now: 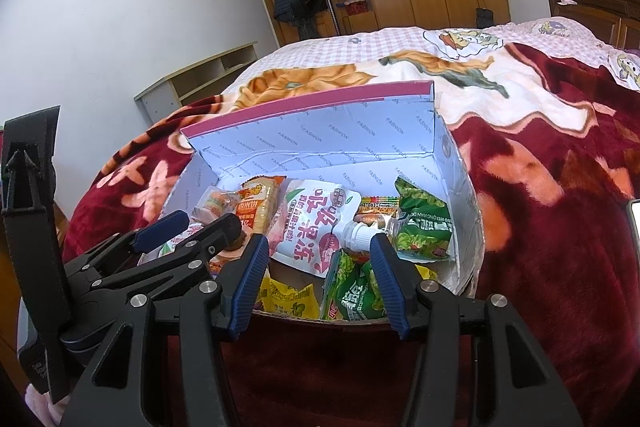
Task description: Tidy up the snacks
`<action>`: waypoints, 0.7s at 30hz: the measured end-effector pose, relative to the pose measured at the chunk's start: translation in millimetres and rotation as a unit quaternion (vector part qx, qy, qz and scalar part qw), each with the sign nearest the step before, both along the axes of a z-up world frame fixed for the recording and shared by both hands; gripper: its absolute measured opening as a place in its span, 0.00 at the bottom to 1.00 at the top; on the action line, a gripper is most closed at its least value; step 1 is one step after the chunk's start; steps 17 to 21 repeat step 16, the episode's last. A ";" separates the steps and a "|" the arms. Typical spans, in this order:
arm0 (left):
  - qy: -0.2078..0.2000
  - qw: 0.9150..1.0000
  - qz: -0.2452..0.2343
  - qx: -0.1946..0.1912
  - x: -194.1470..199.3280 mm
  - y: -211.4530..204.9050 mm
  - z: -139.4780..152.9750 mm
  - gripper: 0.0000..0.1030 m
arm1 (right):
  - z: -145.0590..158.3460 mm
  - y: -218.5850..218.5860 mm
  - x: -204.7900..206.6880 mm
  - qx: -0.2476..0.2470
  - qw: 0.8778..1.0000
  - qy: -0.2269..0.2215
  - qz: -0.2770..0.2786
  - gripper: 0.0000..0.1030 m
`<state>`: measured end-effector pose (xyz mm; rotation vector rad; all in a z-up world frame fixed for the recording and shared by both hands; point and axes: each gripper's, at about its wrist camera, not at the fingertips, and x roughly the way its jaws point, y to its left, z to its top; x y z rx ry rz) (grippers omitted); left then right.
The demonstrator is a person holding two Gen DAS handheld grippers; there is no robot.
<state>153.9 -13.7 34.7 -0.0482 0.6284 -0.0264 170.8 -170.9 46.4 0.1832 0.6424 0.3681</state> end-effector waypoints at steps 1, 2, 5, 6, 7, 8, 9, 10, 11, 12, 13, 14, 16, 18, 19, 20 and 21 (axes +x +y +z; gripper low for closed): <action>-0.001 1.000 0.000 0.000 -0.1 -0.2 0.0 0.62 | -0.5 0.4 -0.3 0.000 1.000 0.000 0.000 0.53; -0.001 1.000 0.000 0.000 0.1 -0.7 -0.1 0.62 | -0.5 0.3 -0.2 0.000 1.000 0.000 0.000 0.53; -0.005 1.000 0.001 0.002 0.0 1.1 0.5 0.62 | -0.5 0.3 -0.1 0.000 1.000 0.000 0.000 0.53; -0.005 1.000 0.001 0.002 -0.7 0.8 0.8 0.62 | -0.3 0.6 -0.6 0.000 1.000 -0.001 0.000 0.53; -0.005 1.000 0.002 0.001 -1.1 0.5 1.0 0.62 | -0.3 0.8 -0.7 0.000 1.000 0.000 0.000 0.53; -0.005 1.000 0.001 0.001 -1.1 0.4 1.0 0.62 | -0.3 0.5 -0.4 0.000 1.000 0.000 0.000 0.53; -0.006 1.000 0.002 0.001 -1.4 0.8 1.4 0.62 | -0.5 0.3 -0.1 0.000 1.000 0.000 0.000 0.53; -0.006 1.000 0.002 0.001 -0.5 -1.4 0.9 0.62 | -0.4 0.4 -0.2 0.000 1.000 0.000 0.000 0.53; -0.006 1.000 0.002 0.001 -0.5 -1.3 0.9 0.62 | -0.3 0.4 -0.4 0.000 1.000 0.000 0.000 0.53; -0.006 1.000 0.002 0.001 -0.4 -1.0 1.0 0.62 | -0.4 0.3 0.0 0.000 1.000 0.000 0.000 0.53; -0.006 1.000 0.002 0.001 -0.4 -1.2 0.9 0.62 | -0.3 0.3 -0.1 0.000 1.000 0.000 0.000 0.53; -0.005 1.000 0.002 0.001 -0.5 -1.2 0.9 0.62 | -0.3 0.4 -0.3 0.000 1.000 0.000 0.000 0.53; -0.005 1.000 0.002 0.001 -0.4 -0.5 1.2 0.62 | -0.2 0.4 -0.2 0.000 1.000 0.000 0.000 0.53; -0.005 1.000 0.002 0.001 -0.4 -0.5 1.2 0.62 | -0.2 0.4 -0.2 0.000 1.000 0.000 0.000 0.53; -0.005 1.000 0.002 0.001 -0.4 -0.5 1.2 0.62 | -0.2 0.4 -0.2 0.000 1.000 0.000 0.000 0.53; -0.005 1.000 0.002 0.001 -0.4 -0.5 1.2 0.62 | -0.2 0.4 -0.2 0.000 1.000 0.000 0.000 0.53; -0.005 1.000 0.002 0.001 -0.4 -0.5 1.2 0.62 | -0.2 0.4 -0.2 0.000 1.000 0.000 0.000 0.53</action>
